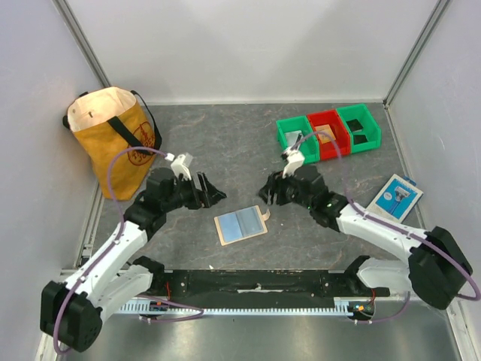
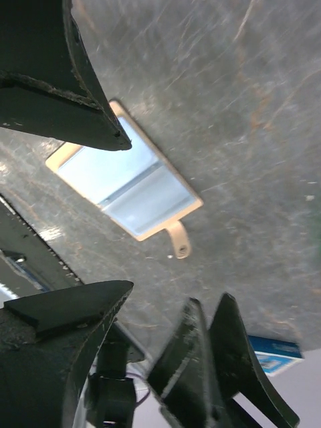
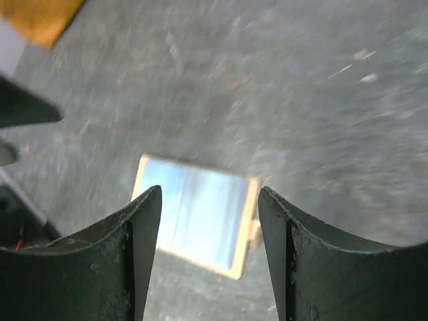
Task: Take the credit cards out of the card holder
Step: Remove the credit card from the card holder.
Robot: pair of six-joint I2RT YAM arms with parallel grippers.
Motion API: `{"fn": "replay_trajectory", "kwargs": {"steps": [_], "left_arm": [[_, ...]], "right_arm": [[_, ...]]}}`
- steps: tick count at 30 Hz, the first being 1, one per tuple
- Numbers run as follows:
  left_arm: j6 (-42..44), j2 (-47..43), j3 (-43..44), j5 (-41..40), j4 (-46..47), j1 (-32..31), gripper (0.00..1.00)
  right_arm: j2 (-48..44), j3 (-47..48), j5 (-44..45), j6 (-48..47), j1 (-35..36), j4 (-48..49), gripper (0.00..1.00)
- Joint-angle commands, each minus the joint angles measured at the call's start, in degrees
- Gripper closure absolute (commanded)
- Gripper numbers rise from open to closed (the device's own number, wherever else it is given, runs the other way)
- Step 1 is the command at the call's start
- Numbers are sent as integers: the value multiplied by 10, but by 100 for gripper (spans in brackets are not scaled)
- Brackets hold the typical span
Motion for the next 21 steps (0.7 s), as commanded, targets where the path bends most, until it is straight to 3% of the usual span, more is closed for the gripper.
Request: {"fn": "replay_trajectory", "kwargs": {"steps": [1, 11, 21], "left_arm": [[-63, 34, -28, -6, 70, -47, 17], [-70, 148, -58, -88, 85, -146, 25], [-82, 181, -83, -105, 89, -165, 44]], "right_arm": [[42, -14, -3, 29, 79, 25, 35], [161, 13, 31, 30, 137, 6, 39], [191, 21, 45, 25, 146, -11, 41]]}}
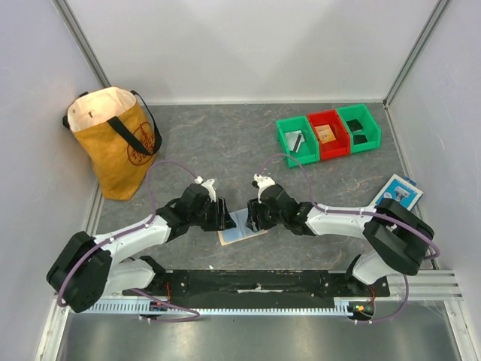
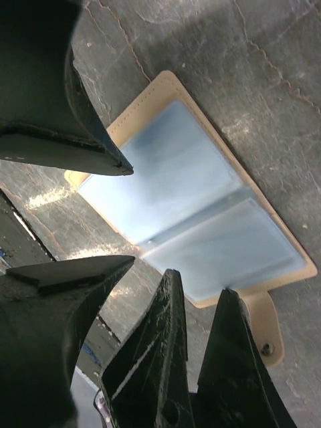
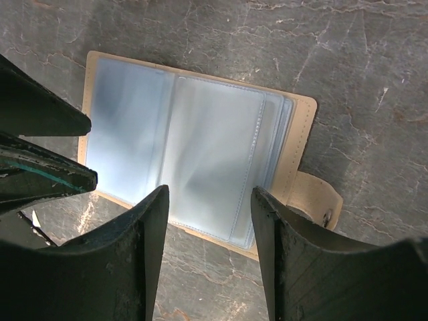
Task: Take the credit cards out of the card holder
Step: Remove the credit card from the card holder.
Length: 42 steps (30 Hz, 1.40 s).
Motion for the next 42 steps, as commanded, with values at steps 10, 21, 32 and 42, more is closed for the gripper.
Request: {"fn": "replay_trajectory", "kwargs": {"steps": [10, 21, 32, 42], "left_arm": [[-49, 43, -48, -26, 68, -3, 60], [-61, 38, -65, -24, 82, -5, 63], [-71, 5, -77, -40, 74, -4, 64], [-61, -23, -67, -72, 10, -3, 64]], "right_arm": [[27, 22, -12, -1, 4, -5, 52], [20, 24, -107, 12, 4, 84, 67], [7, 72, -13, -14, 9, -19, 66], [17, 98, 100, -53, 11, -111, 44]]}}
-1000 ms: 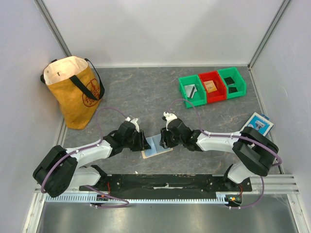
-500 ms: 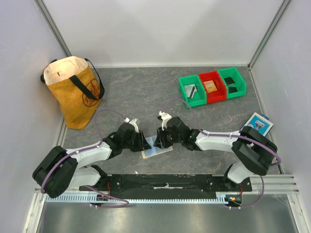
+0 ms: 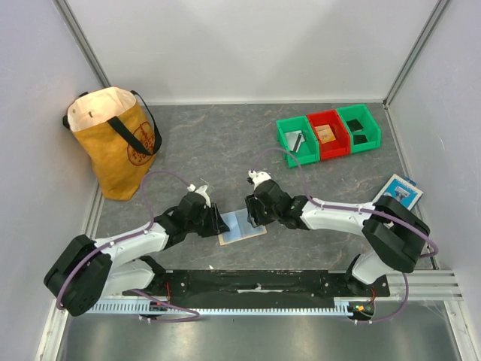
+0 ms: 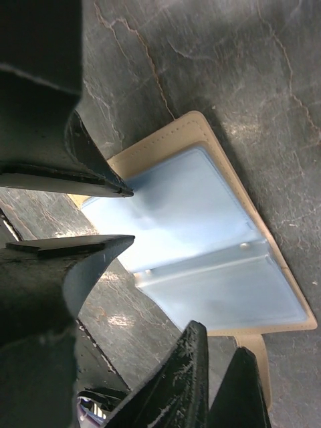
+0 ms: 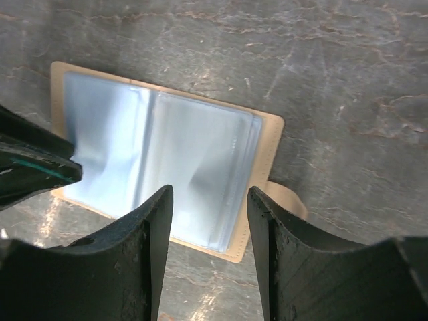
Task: Take the credit cards out of the card holder
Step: Remove the credit card from the card holder.
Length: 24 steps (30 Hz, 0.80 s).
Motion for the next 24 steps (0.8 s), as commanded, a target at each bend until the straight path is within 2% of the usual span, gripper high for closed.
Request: {"fn": "replay_trajectory", "kwargs": {"steps": [1, 8, 12, 18, 24], "left_arm": [[1, -6, 2, -29, -41, -1, 64], [0, 4, 0, -25, -43, -1, 64], [-1, 6, -1, -22, -40, -1, 70], [0, 7, -1, -18, -36, -1, 71], [-1, 12, -2, -11, -29, -1, 71]], "right_arm": [[2, 37, 49, -26, 3, -32, 44], [34, 59, 27, -33, 10, -31, 46], [53, 61, 23, -27, 10, -34, 47], [56, 62, 4, -26, 11, -33, 47], [40, 64, -11, -26, 12, -31, 55]]}}
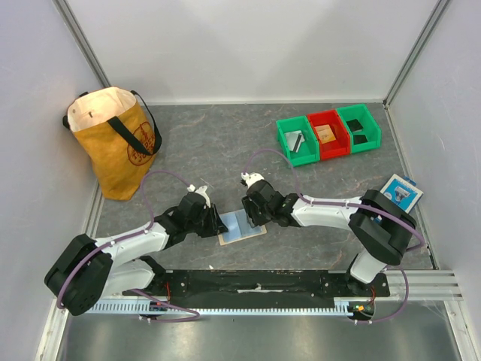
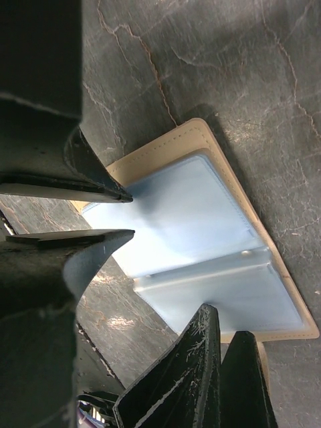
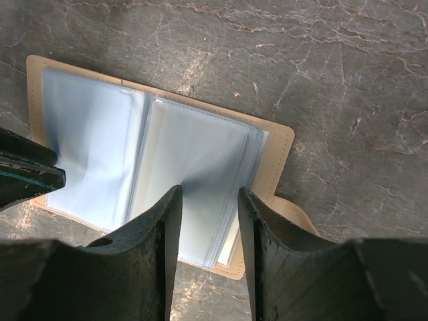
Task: Take the credit cards out of the card holder
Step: Remove the credit card from the card holder.
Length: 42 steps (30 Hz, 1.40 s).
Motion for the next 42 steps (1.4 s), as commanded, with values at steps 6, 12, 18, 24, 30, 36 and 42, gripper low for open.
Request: {"fn": "replay_trajectory", "kwargs": {"steps": [6, 12, 18, 24, 30, 36, 42], "left_arm": [[-1, 10, -3, -5, -16, -1, 71], [-1, 10, -5, -2, -12, -1, 71], [-9, -1, -12, 1, -3, -1, 71], [-26, -43, -29, -10, 1, -1, 72], [-61, -128, -57, -53, -17, -1, 70], [-102, -288, -76, -124, -91, -1, 69], [-97, -356, -63, -116, -106, -1, 66]], "right_arm": [[-32, 28, -26, -5, 4, -2, 59], [-37, 33, -40, -7, 4, -1, 61], [-25, 38, -135, -7, 5, 45, 62], [-9, 47, -189, 9, 8, 81, 62], [31, 68, -227, 12, 11, 88, 62], [81, 98, -256, 22, 20, 98, 60], [48, 107, -214, -3, 18, 71, 58]]}}
